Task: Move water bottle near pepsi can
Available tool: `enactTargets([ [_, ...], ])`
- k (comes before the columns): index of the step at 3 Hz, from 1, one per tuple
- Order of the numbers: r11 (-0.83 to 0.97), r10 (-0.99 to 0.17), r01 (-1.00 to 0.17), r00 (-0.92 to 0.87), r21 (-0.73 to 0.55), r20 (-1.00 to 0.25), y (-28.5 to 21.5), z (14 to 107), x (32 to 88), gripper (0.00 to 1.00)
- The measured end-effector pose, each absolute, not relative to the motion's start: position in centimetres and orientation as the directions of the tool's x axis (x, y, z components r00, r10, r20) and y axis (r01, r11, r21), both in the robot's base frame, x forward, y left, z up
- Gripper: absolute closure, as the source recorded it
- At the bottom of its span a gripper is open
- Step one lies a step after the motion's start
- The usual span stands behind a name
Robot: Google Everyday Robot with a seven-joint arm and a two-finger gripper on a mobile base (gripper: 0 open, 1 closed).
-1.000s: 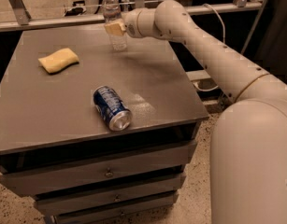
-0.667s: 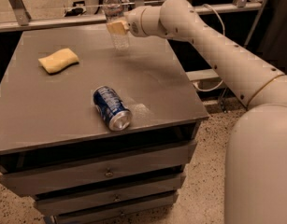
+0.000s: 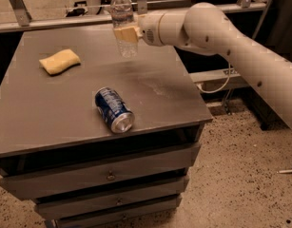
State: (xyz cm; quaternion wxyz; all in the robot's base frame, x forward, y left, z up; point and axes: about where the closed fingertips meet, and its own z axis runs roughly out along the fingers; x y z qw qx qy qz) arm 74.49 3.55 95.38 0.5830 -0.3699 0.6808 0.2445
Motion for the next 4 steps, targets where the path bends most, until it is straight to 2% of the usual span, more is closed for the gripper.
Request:
enactTargets([
  [2,0.525,-0.083,-0.851,-0.025,-0.023,-0.996,3.1,92.6,65.7,1.0],
  [3,0.486,-0.085,-0.873,-0.006,-0.036,-0.996,2.8,93.1,63.8,1.0],
  [4,0.428,-0.113,-0.903,-0.088,0.031,-0.99,1.9,93.2,61.4,1.0],
])
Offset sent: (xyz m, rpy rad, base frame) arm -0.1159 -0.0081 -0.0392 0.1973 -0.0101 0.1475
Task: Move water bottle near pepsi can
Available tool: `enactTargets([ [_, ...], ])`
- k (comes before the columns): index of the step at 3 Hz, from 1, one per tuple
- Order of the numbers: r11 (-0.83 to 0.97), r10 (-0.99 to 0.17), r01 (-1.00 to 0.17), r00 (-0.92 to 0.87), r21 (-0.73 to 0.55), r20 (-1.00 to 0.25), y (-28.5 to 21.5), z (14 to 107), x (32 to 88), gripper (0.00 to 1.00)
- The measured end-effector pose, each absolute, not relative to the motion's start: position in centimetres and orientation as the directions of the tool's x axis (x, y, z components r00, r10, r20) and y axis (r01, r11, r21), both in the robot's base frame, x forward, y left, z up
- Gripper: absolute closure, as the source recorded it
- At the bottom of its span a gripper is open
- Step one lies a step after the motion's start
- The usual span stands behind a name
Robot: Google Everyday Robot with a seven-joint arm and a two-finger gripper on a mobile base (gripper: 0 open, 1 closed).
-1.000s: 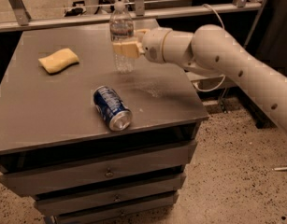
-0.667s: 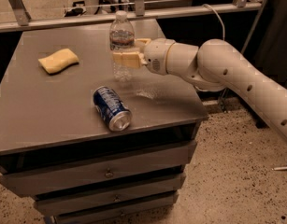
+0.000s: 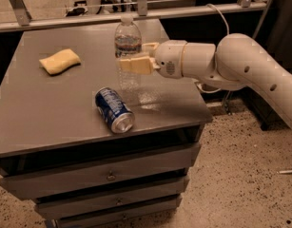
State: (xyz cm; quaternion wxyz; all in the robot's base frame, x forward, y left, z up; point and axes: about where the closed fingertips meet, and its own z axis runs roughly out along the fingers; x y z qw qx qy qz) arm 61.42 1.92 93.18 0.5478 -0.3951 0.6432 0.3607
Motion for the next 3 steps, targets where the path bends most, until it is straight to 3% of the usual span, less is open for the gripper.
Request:
enactTargets([
  [1,0.406,-0.114,-0.911,-0.133,0.076,-0.984,1.7,92.5,60.7,1.0],
  [3,0.327,-0.1,-0.935,-0.179,0.138,-0.979,3.0,90.2,59.8,0.51],
])
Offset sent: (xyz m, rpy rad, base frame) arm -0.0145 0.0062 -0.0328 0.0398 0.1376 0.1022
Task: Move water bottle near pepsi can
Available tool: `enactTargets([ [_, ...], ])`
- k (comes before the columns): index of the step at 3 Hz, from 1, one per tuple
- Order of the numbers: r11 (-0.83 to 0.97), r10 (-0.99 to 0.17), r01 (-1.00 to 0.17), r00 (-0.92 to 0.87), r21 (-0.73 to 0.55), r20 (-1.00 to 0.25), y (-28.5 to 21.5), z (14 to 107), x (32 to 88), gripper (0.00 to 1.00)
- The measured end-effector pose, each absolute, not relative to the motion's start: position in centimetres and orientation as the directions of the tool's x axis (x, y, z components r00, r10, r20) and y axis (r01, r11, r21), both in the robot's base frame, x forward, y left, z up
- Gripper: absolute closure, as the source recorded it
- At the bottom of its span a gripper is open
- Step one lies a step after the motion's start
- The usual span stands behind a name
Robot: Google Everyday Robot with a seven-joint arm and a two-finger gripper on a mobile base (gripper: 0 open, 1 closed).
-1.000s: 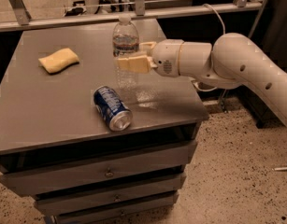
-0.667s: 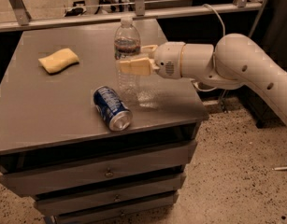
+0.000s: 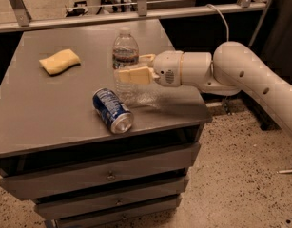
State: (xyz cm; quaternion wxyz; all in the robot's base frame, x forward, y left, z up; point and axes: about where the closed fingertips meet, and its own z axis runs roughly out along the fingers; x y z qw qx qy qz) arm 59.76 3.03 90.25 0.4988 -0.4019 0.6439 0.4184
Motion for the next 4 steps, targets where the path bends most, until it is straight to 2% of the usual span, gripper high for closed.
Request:
enactTargets([
  [1,0.284,-0.113,-0.952,-0.149,0.112,-0.982,3.41,89.8,59.14,0.2],
  [2,0.251,-0.127,-0.966,-0.1,0.065,-0.987,3.51,89.81,58.66,0.0],
  [4,0.241,-0.141,-0.97,-0.063,0.027,-0.988,3.28,89.86,58.5,0.0],
])
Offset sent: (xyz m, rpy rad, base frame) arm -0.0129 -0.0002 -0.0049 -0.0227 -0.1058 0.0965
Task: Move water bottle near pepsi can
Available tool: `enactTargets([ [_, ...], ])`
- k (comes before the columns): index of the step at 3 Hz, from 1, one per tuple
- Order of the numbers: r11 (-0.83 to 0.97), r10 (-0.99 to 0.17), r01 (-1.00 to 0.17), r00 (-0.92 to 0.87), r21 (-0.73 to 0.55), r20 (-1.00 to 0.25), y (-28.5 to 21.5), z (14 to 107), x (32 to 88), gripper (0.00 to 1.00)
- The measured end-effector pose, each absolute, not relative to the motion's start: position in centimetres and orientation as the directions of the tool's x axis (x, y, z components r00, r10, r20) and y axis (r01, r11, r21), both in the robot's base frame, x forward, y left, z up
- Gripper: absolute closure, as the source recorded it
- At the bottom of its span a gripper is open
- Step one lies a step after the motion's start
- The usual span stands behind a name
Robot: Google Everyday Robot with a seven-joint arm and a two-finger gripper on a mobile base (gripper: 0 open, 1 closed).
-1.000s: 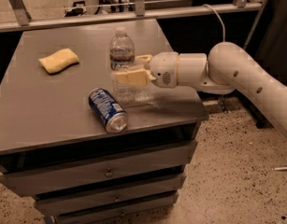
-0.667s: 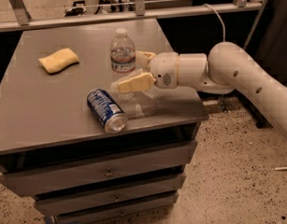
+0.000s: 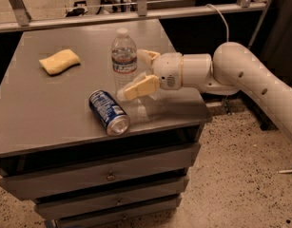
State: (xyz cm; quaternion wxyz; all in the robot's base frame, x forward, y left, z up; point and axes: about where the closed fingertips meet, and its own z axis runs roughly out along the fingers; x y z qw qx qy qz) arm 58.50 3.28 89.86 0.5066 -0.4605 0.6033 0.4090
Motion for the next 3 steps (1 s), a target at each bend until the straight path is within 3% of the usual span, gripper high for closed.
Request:
enactTargets([
  [1,0.269,-0.162,-0.963,-0.043,-0.002,-0.986,1.4,90.3,58.6,0.0],
  [2,0.345,-0.218,-0.936,-0.007,-0.071,-0.976,-4.3,92.0,58.9,0.0],
  [3,0.345,-0.218,-0.936,-0.007,-0.071,-0.976,-4.3,92.0,58.9,0.0],
])
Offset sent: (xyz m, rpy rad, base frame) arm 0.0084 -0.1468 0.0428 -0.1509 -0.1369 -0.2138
